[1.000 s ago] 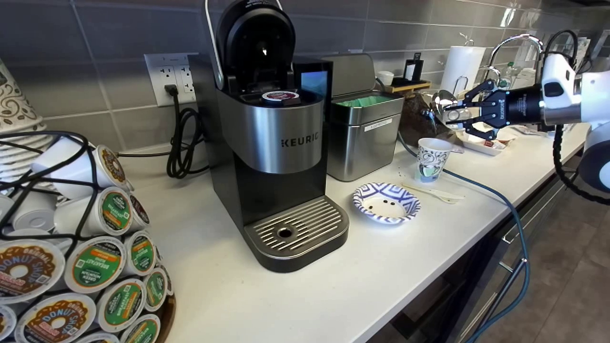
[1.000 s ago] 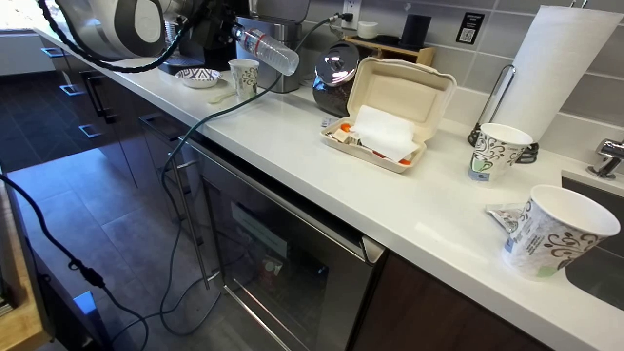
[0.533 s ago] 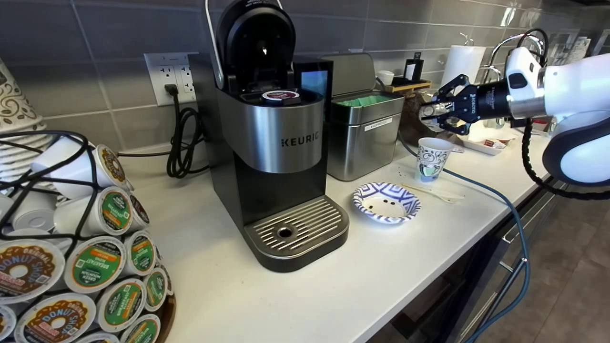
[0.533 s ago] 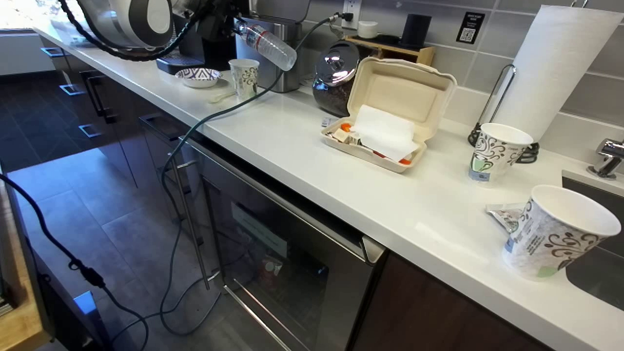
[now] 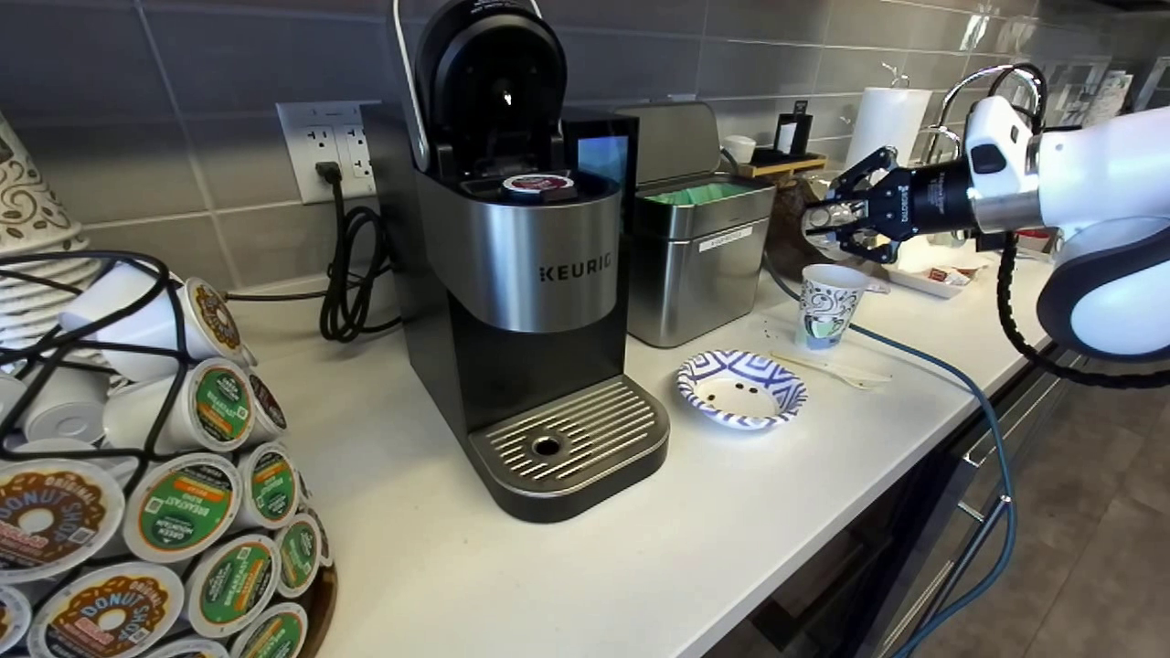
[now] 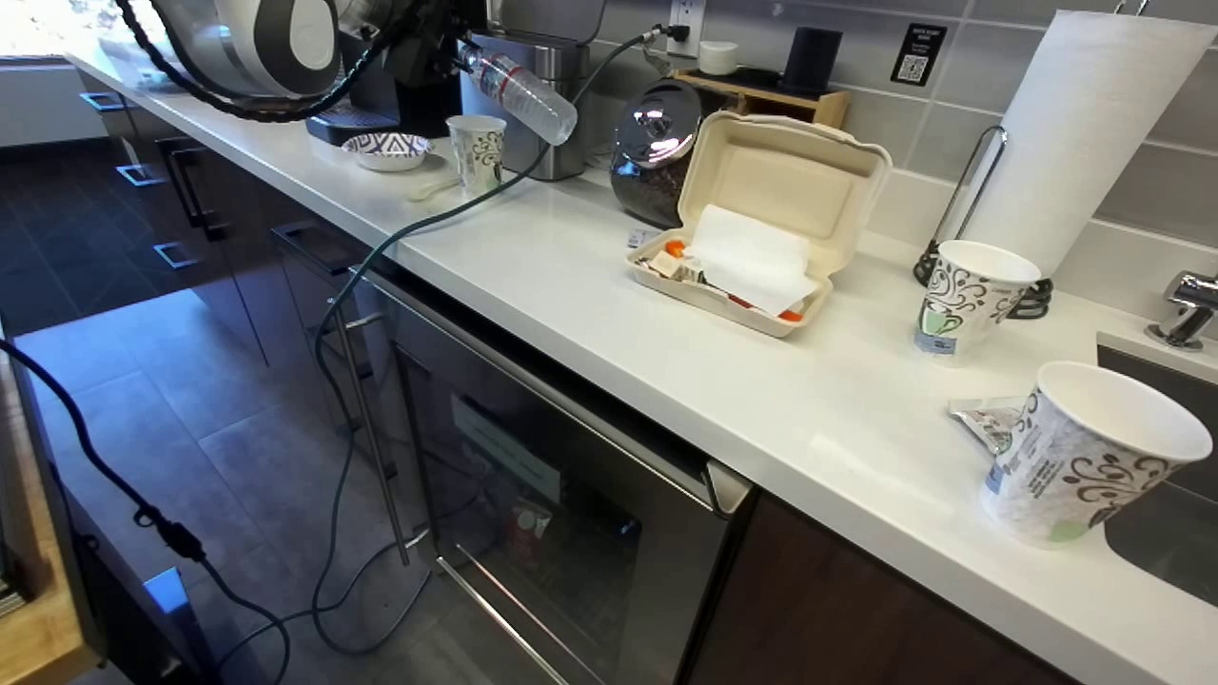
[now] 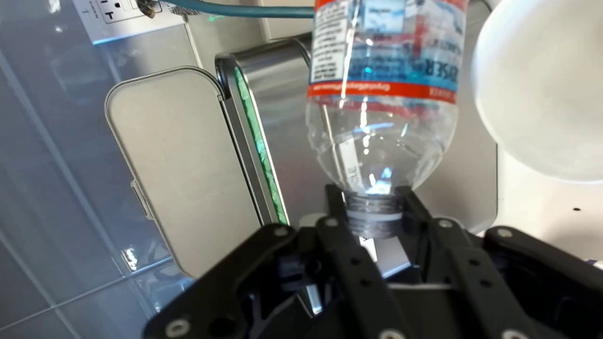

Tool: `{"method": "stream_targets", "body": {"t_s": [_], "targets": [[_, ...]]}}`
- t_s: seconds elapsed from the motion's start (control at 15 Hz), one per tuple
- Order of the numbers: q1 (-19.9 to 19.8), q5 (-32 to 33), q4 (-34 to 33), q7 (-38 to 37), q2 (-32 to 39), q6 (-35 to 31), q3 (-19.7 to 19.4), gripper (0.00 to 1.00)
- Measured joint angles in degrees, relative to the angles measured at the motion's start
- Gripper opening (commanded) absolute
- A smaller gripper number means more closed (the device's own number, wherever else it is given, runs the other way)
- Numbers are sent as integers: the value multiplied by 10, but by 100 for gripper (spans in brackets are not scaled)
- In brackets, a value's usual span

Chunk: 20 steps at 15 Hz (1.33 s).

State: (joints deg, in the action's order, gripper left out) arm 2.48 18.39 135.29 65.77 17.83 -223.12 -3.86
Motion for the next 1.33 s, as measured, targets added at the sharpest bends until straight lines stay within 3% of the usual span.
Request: {"method": "stream_targets", "body": {"t_s": [0.07, 0.33, 0.4, 1.0, 1.33], "targets": [[-1, 0, 1, -5, 0, 0, 0, 31], [-5, 2, 2, -21, 1, -2, 0, 31], [-5, 2, 2, -21, 2, -2, 0, 8], [-20, 10, 9, -58, 8, -2, -7, 8], [-28, 6, 17, -57, 4, -3, -29, 8]]}}
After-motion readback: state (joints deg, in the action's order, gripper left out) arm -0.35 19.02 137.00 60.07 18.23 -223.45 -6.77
